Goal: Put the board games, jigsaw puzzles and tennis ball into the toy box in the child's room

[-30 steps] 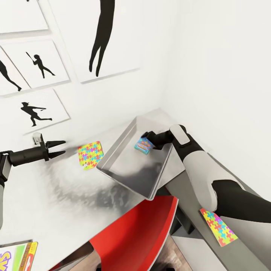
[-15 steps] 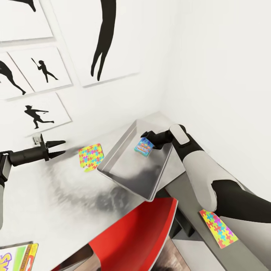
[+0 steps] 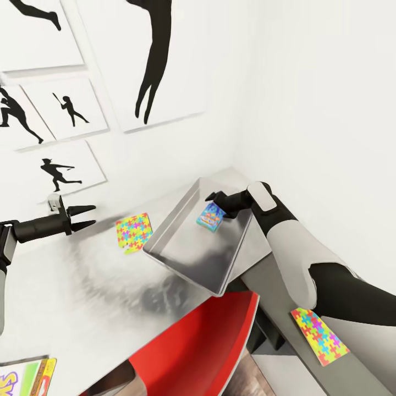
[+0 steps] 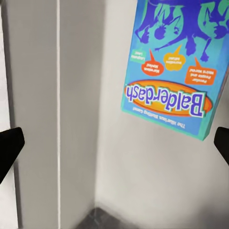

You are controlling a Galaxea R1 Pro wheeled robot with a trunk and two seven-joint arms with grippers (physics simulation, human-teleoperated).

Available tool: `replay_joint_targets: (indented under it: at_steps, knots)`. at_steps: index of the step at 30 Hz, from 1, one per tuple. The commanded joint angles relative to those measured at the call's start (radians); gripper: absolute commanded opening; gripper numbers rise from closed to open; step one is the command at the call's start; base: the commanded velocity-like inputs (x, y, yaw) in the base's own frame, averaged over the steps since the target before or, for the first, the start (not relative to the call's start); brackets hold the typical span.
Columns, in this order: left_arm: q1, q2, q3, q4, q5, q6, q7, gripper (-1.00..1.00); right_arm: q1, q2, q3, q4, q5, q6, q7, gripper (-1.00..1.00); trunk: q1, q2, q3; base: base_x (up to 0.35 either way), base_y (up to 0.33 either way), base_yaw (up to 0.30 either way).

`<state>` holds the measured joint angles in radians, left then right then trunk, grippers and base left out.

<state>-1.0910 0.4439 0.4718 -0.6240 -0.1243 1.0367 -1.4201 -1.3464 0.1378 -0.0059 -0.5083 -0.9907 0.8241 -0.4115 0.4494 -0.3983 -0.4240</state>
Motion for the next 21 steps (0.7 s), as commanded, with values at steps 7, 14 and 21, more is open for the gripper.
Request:
replay_joint_targets:
  at_steps: [7, 14, 21]
  knots:
    - [-0.001, -0.001, 0.004, 0.0, -0.011, 0.01, -0.009, 1.0, -0.001, 0.0, 0.0, -0.001, -0.01, 0.001, -0.01, 1.0, 0.001, -0.002, 0.01, 0.0, 0.0, 0.0]
    - [-0.001, -0.001, 0.004, 0.0, -0.011, 0.01, -0.009, 1.0, -0.001, 0.0, 0.0, -0.001, -0.01, 0.001, -0.01, 1.0, 0.001, -0.002, 0.022, 0.0, 0.0, 0.0]
    - [-0.001, -0.001, 0.004, 0.0, -0.011, 0.01, -0.009, 1.0, -0.001, 0.0, 0.0, -0.001, -0.01, 0.001, -0.01, 1.0, 0.001, -0.002, 0.033, 0.0, 0.0, 0.0]
